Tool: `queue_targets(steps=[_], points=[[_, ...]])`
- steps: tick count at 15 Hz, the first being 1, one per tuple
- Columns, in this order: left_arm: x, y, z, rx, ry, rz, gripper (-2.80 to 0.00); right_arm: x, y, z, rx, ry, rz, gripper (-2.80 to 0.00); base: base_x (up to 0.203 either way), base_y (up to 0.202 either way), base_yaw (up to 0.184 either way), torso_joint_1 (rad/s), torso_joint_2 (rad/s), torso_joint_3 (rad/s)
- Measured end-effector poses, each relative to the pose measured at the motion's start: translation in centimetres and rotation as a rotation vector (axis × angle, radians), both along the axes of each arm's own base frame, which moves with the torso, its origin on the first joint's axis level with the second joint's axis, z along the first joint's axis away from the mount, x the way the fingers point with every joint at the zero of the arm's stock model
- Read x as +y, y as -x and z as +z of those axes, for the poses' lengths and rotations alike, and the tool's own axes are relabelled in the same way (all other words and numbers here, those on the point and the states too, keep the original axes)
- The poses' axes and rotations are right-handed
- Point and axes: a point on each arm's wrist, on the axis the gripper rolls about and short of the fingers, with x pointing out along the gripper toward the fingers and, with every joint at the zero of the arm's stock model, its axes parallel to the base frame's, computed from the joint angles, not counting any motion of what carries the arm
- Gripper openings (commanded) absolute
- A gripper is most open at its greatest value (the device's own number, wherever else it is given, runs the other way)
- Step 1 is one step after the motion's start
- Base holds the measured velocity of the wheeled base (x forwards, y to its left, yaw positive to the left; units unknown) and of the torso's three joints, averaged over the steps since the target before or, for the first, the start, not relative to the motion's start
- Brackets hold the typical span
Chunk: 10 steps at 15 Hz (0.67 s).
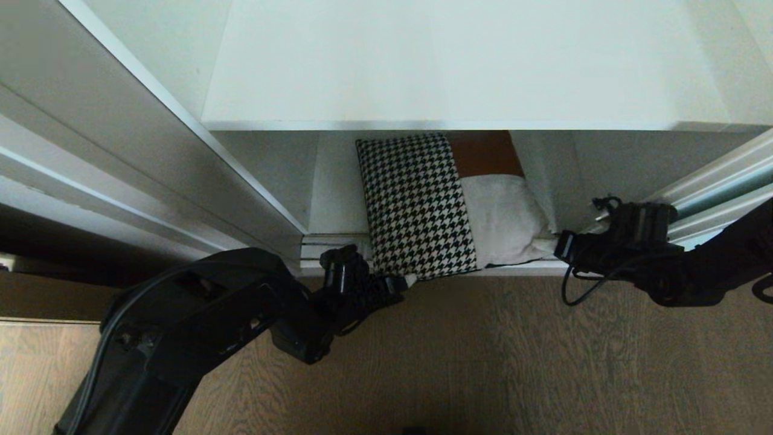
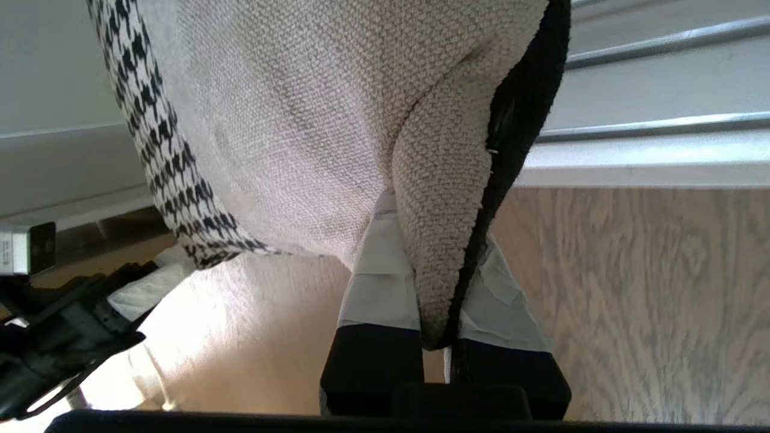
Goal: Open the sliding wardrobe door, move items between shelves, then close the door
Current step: Place the pillow on the higher shelf
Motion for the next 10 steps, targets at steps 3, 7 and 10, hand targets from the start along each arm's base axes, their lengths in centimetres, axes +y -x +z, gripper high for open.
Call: queue_targets(steps=[3,7,10], points=[[0.2,0.2,-0.6,0.082,-0.042,-0.006,0.00,-0.6,0.8,-0.5,0.027,-0.016,0.036,-2.80,0.000,0.000,0.000,0.000,0.00,0.000],[-0.1,-0.5,-1.3,0.090,-0.051,-0.001,0.00,-0.7,1.0,-0.6,0.033,-0.019,0.038,-2.80,0.000,0.000,0.000,0.000,0.00,0.000],[-0.4,-1.3,-1.5,0.092,-0.053,0.001,0.00,-0.7,1.1,-0.5,0.033,-0.019,0.039,-2.80,0.000,0.000,0.000,0.000,0.00,0.000]])
